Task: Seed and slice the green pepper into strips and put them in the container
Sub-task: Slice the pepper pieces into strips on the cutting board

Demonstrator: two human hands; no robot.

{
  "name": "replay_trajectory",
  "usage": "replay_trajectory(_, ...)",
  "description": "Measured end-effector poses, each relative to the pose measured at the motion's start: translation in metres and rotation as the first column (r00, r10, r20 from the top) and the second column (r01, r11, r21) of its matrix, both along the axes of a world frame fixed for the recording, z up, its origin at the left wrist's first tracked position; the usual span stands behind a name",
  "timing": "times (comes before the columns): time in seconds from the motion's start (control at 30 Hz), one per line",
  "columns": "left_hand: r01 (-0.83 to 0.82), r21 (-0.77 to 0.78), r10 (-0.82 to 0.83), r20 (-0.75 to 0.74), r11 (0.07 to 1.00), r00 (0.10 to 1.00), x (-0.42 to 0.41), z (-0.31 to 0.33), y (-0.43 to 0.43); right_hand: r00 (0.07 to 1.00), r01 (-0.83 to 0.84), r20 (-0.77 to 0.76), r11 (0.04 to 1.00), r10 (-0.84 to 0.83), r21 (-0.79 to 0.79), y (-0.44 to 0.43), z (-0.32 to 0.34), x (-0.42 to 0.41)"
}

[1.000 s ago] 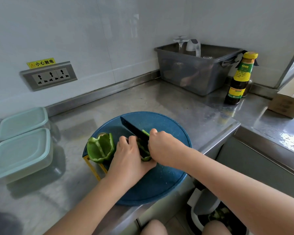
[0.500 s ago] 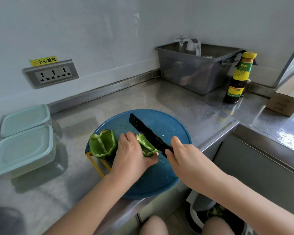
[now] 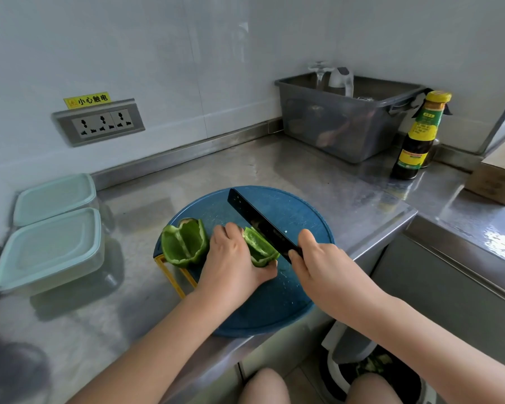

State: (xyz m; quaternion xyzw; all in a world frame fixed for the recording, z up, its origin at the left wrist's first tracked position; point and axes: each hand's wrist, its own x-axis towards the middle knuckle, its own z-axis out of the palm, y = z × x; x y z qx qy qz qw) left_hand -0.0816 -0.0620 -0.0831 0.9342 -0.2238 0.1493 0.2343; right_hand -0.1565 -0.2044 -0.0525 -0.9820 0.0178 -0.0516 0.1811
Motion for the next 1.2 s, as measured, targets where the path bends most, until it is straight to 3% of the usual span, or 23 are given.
replay_trajectory(0.43, 0.017, -0.019, -0.017, -0.004, 1.000, 1.000, 0.001, -0.002, 0.002, 0.997, -0.012, -0.077, 0.999, 0.014, 0.031, -0.006, -0.008, 0.000)
replay_trajectory(0.83, 0.033, -0.002, -0.033, -0.095, 0.999, 0.995, 0.010, -0.001, -0.002, 0.976, -0.049, -0.209, 0.998, 0.056, 0.040, -0.003, 0.010, 0.027)
replay_trajectory(1.2, -0.036, -0.018, 0.037, 0.101, 0.999, 0.994, -0.014, -0.014, 0.013, 0.957, 0.038, -0.290, 0.988, 0.008, 0.152, 0.008, 0.025, 0.055)
